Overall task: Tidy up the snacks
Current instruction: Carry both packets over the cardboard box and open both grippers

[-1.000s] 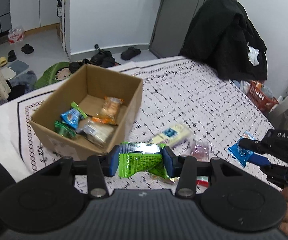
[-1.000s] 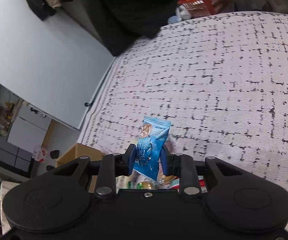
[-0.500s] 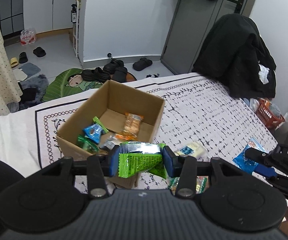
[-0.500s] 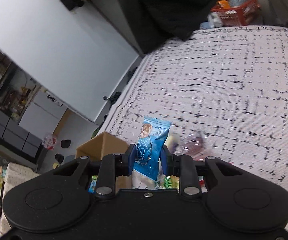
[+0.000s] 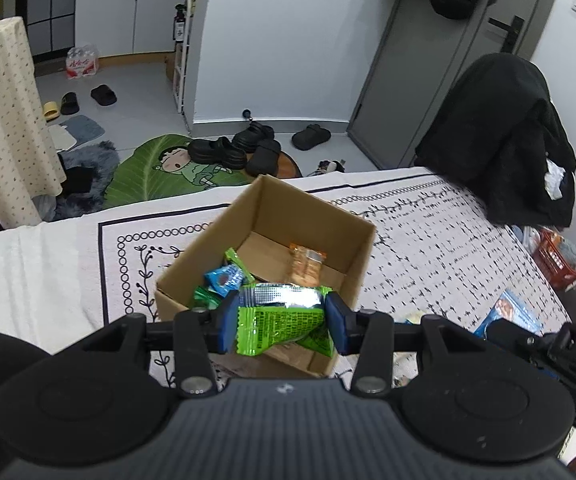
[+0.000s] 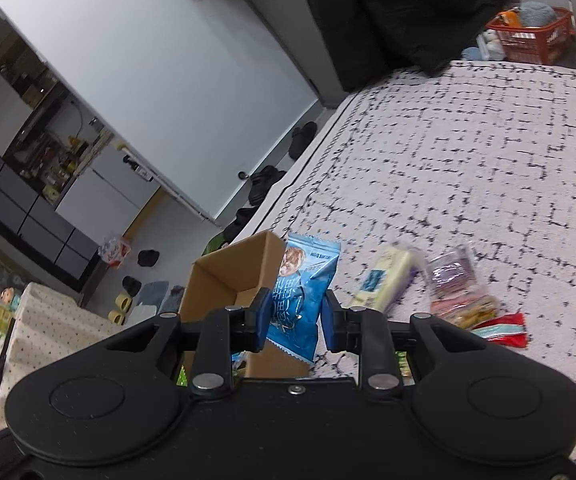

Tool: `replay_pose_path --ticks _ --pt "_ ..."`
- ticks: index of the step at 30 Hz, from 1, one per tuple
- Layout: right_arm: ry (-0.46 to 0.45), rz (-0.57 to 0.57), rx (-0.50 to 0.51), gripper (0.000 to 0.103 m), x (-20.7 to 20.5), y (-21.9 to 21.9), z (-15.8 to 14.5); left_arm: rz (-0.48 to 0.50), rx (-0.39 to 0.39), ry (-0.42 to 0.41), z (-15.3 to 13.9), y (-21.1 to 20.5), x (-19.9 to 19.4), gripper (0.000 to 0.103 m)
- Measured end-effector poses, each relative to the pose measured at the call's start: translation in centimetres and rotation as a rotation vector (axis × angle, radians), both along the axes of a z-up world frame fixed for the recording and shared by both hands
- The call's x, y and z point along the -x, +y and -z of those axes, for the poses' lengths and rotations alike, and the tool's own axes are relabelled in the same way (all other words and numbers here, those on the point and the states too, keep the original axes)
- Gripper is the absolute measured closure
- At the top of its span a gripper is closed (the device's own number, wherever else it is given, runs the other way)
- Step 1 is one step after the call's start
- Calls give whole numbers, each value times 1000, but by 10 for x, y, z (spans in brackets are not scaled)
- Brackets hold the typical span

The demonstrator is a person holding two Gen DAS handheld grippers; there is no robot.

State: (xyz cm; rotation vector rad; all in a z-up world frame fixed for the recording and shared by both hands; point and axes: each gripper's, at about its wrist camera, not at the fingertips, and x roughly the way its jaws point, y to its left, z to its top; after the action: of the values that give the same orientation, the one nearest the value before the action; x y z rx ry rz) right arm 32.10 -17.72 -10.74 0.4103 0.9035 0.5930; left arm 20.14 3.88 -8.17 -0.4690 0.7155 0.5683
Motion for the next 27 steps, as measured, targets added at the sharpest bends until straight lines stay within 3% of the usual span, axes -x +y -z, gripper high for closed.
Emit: replay_pose_path --ticks 19,27 --pt "-2 -96 26 77 12 52 14 -71 116 21 31 45 -11 58" --pt "6 -129 32 77 12 74 23 -113 141 50 36 62 -13 44"
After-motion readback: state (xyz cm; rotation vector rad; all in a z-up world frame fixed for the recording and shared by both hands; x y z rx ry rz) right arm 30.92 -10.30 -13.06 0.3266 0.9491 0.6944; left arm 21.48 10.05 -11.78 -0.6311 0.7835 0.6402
